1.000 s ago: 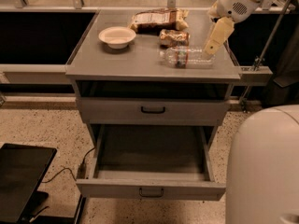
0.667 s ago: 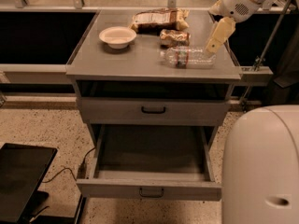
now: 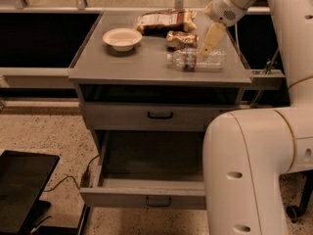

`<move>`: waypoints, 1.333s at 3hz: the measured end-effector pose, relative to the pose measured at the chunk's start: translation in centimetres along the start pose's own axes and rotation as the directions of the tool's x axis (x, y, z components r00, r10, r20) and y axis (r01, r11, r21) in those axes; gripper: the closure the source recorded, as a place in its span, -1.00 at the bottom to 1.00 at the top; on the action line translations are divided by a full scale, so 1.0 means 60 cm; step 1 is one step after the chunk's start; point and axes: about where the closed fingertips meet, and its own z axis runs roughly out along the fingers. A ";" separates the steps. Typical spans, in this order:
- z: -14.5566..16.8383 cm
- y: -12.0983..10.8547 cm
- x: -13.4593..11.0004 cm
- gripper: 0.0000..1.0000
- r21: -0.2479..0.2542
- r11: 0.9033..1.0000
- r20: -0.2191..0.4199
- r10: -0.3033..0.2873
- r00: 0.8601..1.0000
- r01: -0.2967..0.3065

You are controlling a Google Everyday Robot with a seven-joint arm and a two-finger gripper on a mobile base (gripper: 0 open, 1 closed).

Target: Place water bottle into middle drawer

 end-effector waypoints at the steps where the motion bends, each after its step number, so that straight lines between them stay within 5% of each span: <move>1: 0.000 0.000 0.000 -1.00 0.000 1.000 0.000 0.000 1.000 0.000; 4: 0.146 0.033 0.051 -1.00 -0.156 0.984 0.062 0.090 0.994 -0.079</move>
Offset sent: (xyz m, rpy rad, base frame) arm 0.0176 -0.0012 -0.0500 0.0985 0.1107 0.0343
